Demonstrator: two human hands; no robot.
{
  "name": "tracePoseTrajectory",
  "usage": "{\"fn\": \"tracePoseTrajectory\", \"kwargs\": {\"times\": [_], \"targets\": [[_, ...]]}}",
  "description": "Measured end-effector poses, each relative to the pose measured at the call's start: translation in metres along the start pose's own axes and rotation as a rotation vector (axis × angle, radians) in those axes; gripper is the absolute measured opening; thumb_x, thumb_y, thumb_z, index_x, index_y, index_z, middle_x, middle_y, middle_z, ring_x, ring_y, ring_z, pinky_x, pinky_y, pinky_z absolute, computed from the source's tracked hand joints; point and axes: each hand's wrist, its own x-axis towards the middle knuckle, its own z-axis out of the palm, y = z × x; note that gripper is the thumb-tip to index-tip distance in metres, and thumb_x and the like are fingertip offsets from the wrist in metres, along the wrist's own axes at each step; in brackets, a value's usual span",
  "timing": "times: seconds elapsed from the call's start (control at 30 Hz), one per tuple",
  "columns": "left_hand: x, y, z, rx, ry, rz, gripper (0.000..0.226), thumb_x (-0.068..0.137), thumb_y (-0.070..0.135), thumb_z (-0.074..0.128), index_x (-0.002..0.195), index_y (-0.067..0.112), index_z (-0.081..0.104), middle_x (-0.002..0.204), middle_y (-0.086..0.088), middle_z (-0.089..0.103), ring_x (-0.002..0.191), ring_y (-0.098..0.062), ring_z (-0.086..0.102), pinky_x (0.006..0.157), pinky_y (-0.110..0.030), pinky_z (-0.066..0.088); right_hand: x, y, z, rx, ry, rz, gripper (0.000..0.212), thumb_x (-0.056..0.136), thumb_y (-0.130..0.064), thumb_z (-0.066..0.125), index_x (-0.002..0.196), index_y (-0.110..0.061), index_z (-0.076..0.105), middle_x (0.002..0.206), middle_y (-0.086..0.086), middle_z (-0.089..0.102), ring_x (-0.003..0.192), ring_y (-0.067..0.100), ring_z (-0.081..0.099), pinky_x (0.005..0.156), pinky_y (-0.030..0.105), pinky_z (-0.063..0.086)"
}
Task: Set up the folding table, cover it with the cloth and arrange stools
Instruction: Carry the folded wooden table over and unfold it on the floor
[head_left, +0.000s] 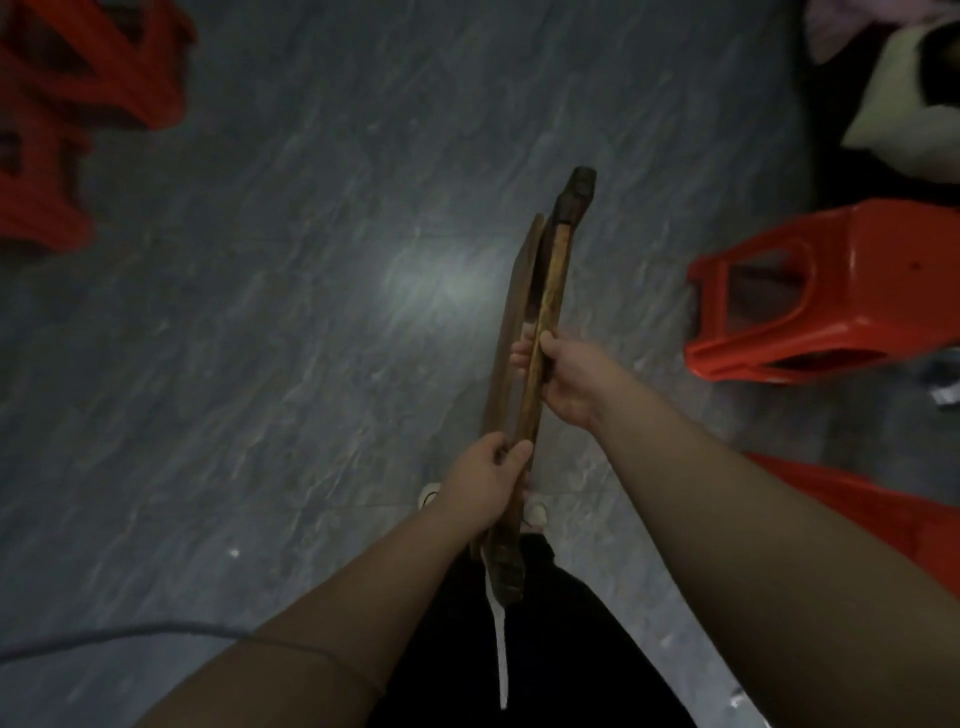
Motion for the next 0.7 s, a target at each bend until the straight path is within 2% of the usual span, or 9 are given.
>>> {"fn": "tracePoseTrajectory", "kwargs": {"times": [0.1,0.2,0.23,0.37,0.47,0.6,0.7], "targets": [[0.003,-0.004,0.02,0.003,-0.001,-0.018,0.023,0.1,0.036,0.054,0.088,0.017,0.059,0.078,-0.008,0.068,0.061,-0.02,0.068,0.059,-0.036,0.056,0.0,0.003,-0.019,0.015,0.021,-0.009,0.026,0.109,-0.017,0.029,0.099,-0.013,0.053,0.083,0.006,0.058,0.07,0.014,0.057,0.065,0.025,0.046],[0.005,-0.017,0.048,0.075,0.049,-0.014,0.035,0.087,0.063,0.051,0.083,0.03,0.06,0.079,-0.001,0.071,0.07,-0.023,0.071,0.071,-0.049,0.059,-0.002,0.012,-0.043,0.039,0.016,-0.011,0.025,0.109,-0.017,0.028,0.1,-0.012,0.052,0.08,0.006,0.057,0.068,0.014,0.054,0.065,0.025,0.043],[0.005,-0.023,0.058,0.105,0.071,-0.018,0.037,0.082,0.068,0.048,0.083,0.033,0.06,0.08,0.002,0.071,0.073,-0.022,0.071,0.074,-0.05,0.059,-0.001,0.016,-0.052,0.045,0.007,-0.009,0.026,0.109,-0.016,0.028,0.098,-0.012,0.052,0.079,0.006,0.056,0.067,0.014,0.053,0.065,0.025,0.043],[-0.002,-0.039,0.097,0.151,0.168,-0.023,0.028,0.094,0.054,0.051,0.084,0.03,0.062,0.079,0.005,0.071,0.073,-0.017,0.071,0.073,-0.044,0.059,0.004,0.039,-0.089,0.037,-0.052,-0.018,0.026,0.109,-0.014,0.029,0.097,-0.011,0.052,0.078,0.006,0.055,0.066,0.014,0.051,0.066,0.025,0.043],[-0.006,-0.055,0.117,0.01,0.195,-0.061,0.025,0.097,0.043,0.054,0.078,0.029,0.061,0.073,0.0,0.07,0.066,-0.022,0.071,0.068,-0.048,0.06,0.013,0.06,-0.1,0.0,-0.106,-0.003,0.022,0.109,-0.016,0.031,0.107,-0.011,0.053,0.08,0.006,0.055,0.068,0.014,0.052,0.068,0.025,0.045],[-0.015,-0.072,0.126,-0.05,0.216,-0.077,0.024,0.102,0.032,0.052,0.083,0.02,0.06,0.076,-0.006,0.069,0.062,-0.021,0.067,0.066,-0.044,0.058,0.018,0.084,-0.102,-0.054,-0.136,0.014,0.023,0.108,-0.017,0.033,0.099,-0.015,0.054,0.08,0.005,0.057,0.068,0.015,0.054,0.067,0.028,0.044],[-0.021,-0.084,0.123,-0.05,0.199,-0.072,0.025,0.103,0.031,0.05,0.085,0.018,0.061,0.075,-0.006,0.068,0.061,-0.018,0.067,0.062,-0.037,0.057,0.018,0.099,-0.098,-0.085,-0.133,0.015,0.023,0.108,-0.017,0.034,0.098,-0.015,0.054,0.08,0.005,0.058,0.068,0.014,0.054,0.066,0.027,0.045]]}}
